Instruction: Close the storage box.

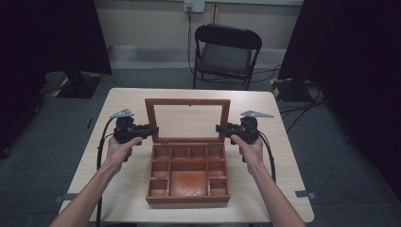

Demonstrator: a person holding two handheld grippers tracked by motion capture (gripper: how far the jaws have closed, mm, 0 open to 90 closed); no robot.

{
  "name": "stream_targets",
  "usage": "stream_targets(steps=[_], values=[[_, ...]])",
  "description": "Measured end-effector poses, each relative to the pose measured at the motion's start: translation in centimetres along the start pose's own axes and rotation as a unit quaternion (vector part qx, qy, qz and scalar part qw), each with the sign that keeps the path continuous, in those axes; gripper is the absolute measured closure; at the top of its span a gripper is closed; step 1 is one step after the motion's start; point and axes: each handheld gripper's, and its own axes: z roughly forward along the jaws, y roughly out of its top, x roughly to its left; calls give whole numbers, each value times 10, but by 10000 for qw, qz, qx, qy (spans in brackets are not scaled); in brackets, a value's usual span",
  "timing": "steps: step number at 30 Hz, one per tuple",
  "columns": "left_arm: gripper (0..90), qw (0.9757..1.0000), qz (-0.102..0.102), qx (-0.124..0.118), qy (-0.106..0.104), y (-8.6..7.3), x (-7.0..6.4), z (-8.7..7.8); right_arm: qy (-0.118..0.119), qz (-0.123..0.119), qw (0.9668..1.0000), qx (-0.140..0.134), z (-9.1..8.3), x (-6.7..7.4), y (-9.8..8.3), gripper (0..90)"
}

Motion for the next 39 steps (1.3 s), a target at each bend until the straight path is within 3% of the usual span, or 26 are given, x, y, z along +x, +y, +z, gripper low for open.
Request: stream_targets(steps=[18,28,36,39], values=[[612,10000,-37,-1,-32,-2,-8,-12,18,15,10000,88,-11,10,0,483],[603,9999,-98,44,112,-8,-13,-16,9,66,10000,32,-17,11,-2,447],[602,9999,59,121,53,-8,-17,-20,37,32,10000,72,-19,18,-5,427],[556,9994,209,252,91,-7,-19,-20,62,43,9999,80,-22,20,-10,407]])
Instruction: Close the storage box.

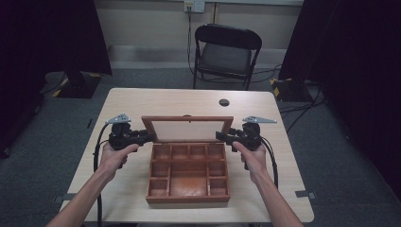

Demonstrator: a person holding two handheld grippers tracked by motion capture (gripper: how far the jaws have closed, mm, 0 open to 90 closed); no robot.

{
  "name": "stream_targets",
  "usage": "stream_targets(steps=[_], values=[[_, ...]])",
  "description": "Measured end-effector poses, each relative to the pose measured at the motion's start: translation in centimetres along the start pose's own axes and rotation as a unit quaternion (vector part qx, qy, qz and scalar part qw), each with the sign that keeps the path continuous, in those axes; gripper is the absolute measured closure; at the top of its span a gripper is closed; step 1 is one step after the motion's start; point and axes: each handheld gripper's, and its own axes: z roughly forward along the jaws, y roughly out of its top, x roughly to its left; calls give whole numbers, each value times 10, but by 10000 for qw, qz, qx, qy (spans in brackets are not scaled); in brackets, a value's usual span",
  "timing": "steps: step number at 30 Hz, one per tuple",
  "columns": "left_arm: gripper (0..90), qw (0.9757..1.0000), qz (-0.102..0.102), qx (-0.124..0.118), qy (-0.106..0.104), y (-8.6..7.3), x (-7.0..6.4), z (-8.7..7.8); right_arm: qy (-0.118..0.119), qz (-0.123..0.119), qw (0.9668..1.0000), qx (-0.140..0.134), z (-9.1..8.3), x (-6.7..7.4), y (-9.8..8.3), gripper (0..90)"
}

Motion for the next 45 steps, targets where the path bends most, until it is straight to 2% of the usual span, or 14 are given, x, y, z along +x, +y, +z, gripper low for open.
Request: stream_targets(steps=[2,6,8,11,14,15,18,25,28,33,35,41,45], values=[[542,10000,13,-4,-54,1,-1,-1,-53,25,10000,-2,-1,1,-3,397],[524,10000,86,44,-1,1,-5,-1,-113,52,9999,17,-3,2,-6,368],[494,10000,45,32,24,0,-6,-2,-155,44,9999,20,-4,3,-8,340],[451,9998,35,43,171,0,-9,-1,-180,85,9997,106,-5,5,-9,321],[424,9998,51,54,171,2,-11,-1,-209,60,9997,130,-7,6,-10,316],[416,9999,25,-15,143,2,-13,-1,-218,46,9997,120,-9,6,-11,317],[373,9999,-31,10,121,0,-15,-1,-255,22,9996,135,-12,7,-12,318],[289,9999,-106,130,37,-5,-16,-2,-237,12,9995,186,-18,9,-19,304],[229,9997,-115,132,147,-8,-18,-2,-222,18,9995,204,-20,9,-20,301],[223,9997,-28,182,167,-10,-19,-3,-172,-82,9995,259,-20,15,-21,316],[222,9997,-56,175,139,-11,-19,-3,-115,-141,9995,277,-19,18,-22,318],[204,9998,59,160,89,-12,-20,-3,-55,-130,9991,392,-18,19,-24,304],[170,9998,69,173,64,-12,-20,-4,-343,-148,9982,462,-21,14,-27,283]])
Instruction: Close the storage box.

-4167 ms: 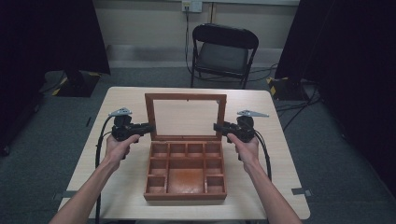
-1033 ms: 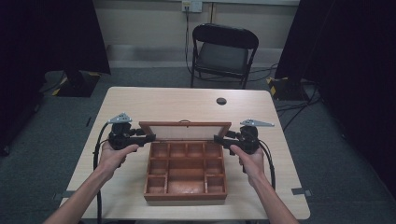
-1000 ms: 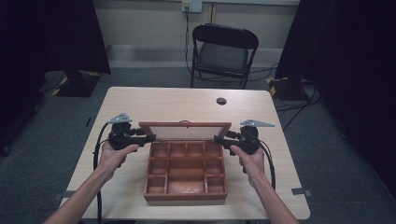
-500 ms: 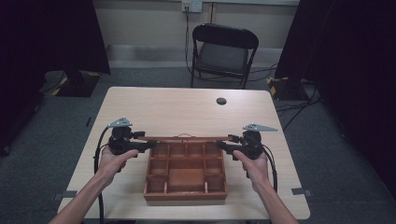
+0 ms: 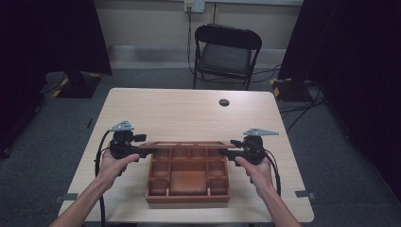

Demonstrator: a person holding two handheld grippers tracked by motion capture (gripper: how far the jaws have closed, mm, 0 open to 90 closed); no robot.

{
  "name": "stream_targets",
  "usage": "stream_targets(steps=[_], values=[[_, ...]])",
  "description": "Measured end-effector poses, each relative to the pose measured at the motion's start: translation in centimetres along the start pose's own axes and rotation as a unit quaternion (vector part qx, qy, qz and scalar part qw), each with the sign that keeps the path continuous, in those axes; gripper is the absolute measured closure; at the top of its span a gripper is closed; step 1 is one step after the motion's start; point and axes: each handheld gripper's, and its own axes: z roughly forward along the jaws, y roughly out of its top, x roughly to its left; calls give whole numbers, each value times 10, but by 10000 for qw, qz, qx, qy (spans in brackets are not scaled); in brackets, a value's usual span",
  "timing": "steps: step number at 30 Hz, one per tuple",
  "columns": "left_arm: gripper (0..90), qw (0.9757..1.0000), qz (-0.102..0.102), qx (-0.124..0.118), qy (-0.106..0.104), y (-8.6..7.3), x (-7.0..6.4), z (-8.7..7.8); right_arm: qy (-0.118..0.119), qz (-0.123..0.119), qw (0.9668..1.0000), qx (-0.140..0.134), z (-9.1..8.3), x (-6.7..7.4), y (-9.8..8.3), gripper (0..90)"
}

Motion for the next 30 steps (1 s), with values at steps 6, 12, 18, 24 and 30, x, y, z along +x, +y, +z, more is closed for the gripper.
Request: stream_targets(steps=[6,12,18,24,30], values=[[168,9998,-145,-149,-55,1,0,-6,-104,51,9999,90,-5,-7,-4,285],[167,9998,-132,-168,-5,1,-1,-11,-393,-3,9992,100,-21,-14,-10,305],[165,9999,-35,-135,10,-1,-5,-16,-779,71,9969,54,-31,-24,-5,322],[157,9999,-35,-110,-4,-5,-8,-15,-683,272,9971,-189,-44,-32,18,318],[153,10000,23,62,-4,-9,-9,-11,-404,-91,9991,-56,-35,-14,32,346]])
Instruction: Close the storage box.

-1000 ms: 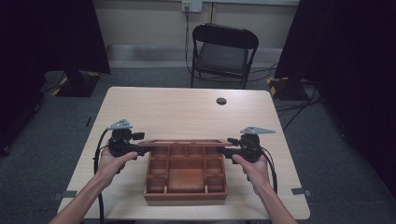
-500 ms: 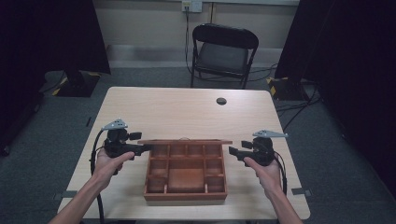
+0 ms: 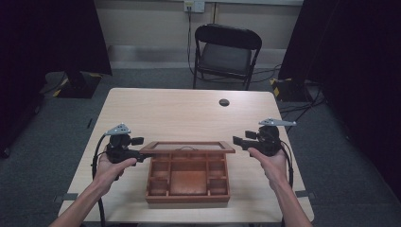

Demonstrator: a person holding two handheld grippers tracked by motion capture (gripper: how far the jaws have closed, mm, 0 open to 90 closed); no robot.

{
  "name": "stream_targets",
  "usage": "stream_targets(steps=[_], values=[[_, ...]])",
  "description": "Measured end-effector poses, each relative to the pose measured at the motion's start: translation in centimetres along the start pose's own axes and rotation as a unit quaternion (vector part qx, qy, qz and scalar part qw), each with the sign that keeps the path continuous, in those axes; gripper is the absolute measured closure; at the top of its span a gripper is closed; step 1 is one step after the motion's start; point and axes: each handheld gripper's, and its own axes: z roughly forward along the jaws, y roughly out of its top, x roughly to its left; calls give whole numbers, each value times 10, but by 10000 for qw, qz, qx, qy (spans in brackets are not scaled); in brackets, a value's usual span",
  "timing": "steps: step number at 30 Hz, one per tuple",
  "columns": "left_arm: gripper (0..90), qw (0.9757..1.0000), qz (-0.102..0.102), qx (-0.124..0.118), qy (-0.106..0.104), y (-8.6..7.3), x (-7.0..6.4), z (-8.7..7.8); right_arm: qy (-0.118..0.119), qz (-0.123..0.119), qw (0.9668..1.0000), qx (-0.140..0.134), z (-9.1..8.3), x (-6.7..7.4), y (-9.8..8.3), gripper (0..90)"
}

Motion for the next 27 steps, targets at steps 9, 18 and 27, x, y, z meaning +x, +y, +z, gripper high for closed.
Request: stream_targets(steps=[9,18,27], values=[[157,10000,48,55,-15,-6,-3,1,706,-401,9964,-225,5,34,36,364],[154,9999,69,75,-5,-9,-4,1,1800,-766,9807,42,24,89,49,524],[161,9999,44,108,17,-11,-6,4,2467,-1138,9607,580,32,117,44,712]])
